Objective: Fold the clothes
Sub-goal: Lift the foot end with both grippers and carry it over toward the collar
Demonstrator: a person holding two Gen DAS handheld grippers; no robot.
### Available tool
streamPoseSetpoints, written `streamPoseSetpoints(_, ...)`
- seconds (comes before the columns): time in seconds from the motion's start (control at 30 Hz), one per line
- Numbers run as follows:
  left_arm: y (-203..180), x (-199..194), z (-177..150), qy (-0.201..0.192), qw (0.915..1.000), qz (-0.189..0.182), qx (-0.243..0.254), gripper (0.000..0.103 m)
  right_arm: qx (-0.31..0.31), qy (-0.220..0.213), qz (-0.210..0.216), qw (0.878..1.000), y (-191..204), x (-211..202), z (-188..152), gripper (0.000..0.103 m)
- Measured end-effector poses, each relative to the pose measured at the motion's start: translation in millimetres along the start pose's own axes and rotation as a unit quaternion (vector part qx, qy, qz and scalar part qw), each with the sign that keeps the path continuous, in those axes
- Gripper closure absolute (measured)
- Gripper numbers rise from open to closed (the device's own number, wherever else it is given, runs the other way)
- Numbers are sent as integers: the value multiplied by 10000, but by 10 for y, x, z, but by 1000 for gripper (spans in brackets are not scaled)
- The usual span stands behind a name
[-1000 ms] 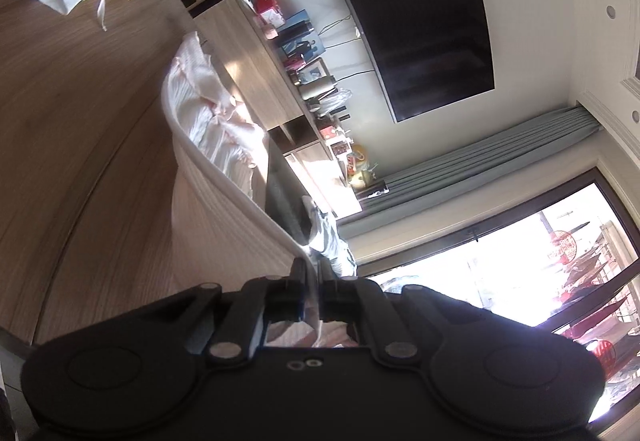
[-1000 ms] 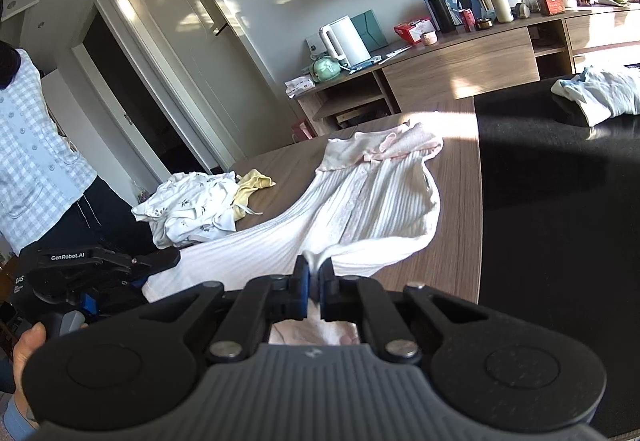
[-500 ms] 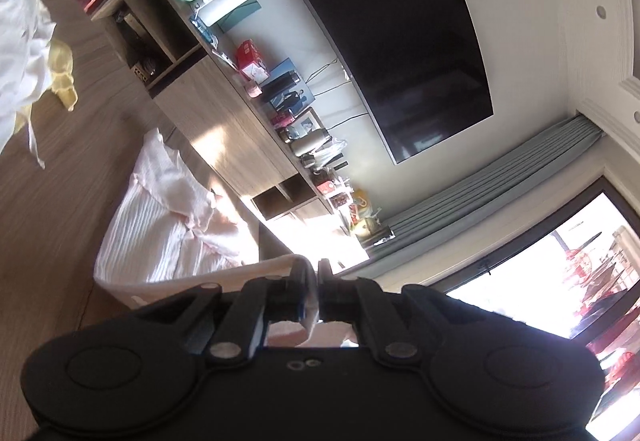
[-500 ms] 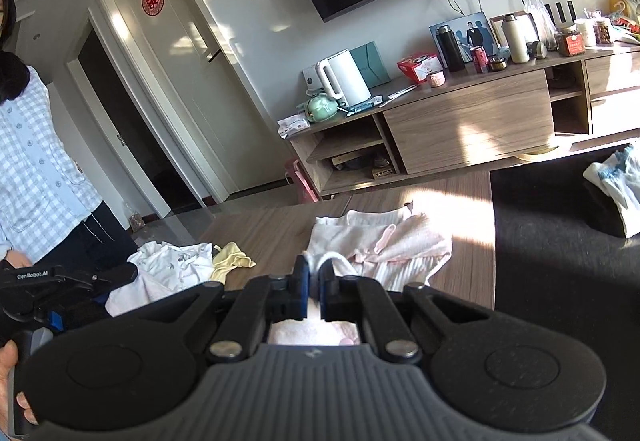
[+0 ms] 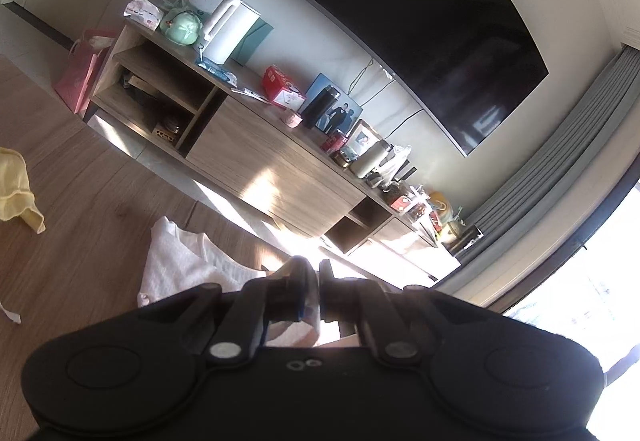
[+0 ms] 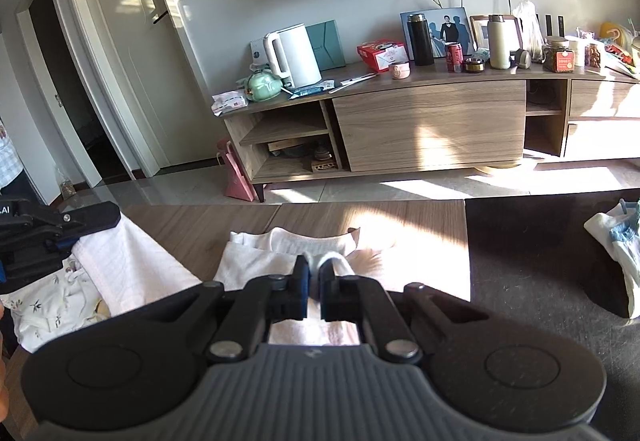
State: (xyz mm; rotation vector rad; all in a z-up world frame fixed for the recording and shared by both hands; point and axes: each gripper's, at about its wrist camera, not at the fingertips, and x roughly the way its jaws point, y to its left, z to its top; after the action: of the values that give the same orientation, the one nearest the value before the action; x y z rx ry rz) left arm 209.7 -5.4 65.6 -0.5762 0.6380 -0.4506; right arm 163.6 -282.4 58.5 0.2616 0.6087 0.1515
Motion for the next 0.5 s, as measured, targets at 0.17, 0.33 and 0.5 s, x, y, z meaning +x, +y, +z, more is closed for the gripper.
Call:
streamPoseSetpoints(0.17,41,165,88,-90,9993,332,158,100,-25,-31,-147,9999,-40,197,142,97)
streamPoseSetpoints(0.33,84,335,194,-96,9971,668,340,100,-96,-31,-313,9995,-46,384,232,97)
streamPoseSetpoints(0.5,165,518,338,-126,9959,838,303,100,-314,-28,-504,9982,-28,572,290,97)
